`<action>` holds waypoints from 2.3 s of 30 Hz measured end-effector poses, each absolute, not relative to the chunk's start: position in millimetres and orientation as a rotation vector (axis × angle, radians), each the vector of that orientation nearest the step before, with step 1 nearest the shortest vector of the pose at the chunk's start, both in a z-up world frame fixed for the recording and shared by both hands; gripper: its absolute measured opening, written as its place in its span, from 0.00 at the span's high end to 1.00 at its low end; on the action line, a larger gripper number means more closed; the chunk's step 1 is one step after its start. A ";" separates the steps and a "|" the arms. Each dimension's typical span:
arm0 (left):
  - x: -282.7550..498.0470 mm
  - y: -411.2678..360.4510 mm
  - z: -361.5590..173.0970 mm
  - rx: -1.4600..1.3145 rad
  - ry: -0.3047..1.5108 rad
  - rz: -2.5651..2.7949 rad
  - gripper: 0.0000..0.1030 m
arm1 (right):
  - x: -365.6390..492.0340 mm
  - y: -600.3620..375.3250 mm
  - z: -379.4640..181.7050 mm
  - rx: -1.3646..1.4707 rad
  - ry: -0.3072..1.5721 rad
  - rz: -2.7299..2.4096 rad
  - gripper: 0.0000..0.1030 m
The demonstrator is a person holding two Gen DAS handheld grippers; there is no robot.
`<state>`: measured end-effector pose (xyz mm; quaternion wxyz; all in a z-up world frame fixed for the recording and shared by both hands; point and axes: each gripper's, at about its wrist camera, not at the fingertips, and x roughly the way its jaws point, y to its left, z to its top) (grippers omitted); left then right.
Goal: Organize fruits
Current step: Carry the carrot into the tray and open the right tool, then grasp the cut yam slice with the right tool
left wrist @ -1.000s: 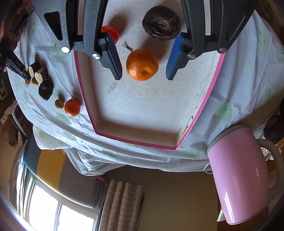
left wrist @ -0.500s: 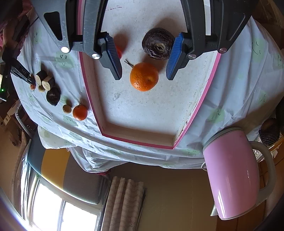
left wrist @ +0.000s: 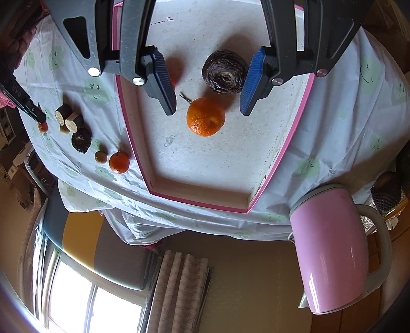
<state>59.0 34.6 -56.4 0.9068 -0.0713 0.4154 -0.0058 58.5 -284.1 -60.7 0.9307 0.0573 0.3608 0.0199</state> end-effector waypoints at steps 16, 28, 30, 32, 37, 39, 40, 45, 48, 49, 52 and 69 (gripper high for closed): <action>55.8 53.0 -57.7 -0.179 0.852 0.011 0.49 | 87.2 -112.3 -62.2 0.057 0.821 0.453 0.83; 54.2 45.2 -56.4 -0.168 0.848 -0.016 0.49 | 72.1 -108.5 -69.5 0.048 0.820 0.440 0.82; 53.1 41.6 -55.9 -0.158 0.846 -0.024 0.49 | 68.7 -114.2 -67.1 0.056 0.807 0.423 0.82; 51.7 37.5 -54.9 -0.147 0.843 -0.033 0.49 | 65.5 -120.1 -64.7 0.061 0.795 0.406 0.82; 48.1 27.4 -52.4 -0.119 0.836 -0.050 0.49 | 58.0 -140.1 -61.3 0.082 0.771 0.345 0.72; 46.5 22.0 -51.4 -0.103 0.831 -0.060 0.49 | 55.6 -151.3 -61.1 0.102 0.767 0.309 0.66; 46.1 20.1 -51.0 -0.097 0.830 -0.064 0.49 | 54.8 -157.4 -61.4 0.114 0.768 0.293 0.63; 44.9 14.1 -51.1 -0.080 0.835 -0.081 0.49 | 51.1 -192.1 -65.3 0.159 0.772 0.196 0.59; 45.7 12.7 -51.8 -0.085 0.845 -0.093 0.49 | 47.5 -217.7 -69.2 0.191 0.777 0.128 0.58; 46.0 12.4 -51.8 -0.086 0.846 -0.094 0.49 | 46.7 -226.8 -70.5 0.205 0.780 0.103 0.58; 46.4 10.3 -51.9 -0.084 0.844 -0.093 0.49 | 44.1 -250.1 -73.9 0.228 0.782 0.038 0.58; 52.3 -24.6 -49.0 -0.067 0.884 -0.237 0.49 | 82.9 -272.6 -94.5 0.107 0.841 -0.006 0.58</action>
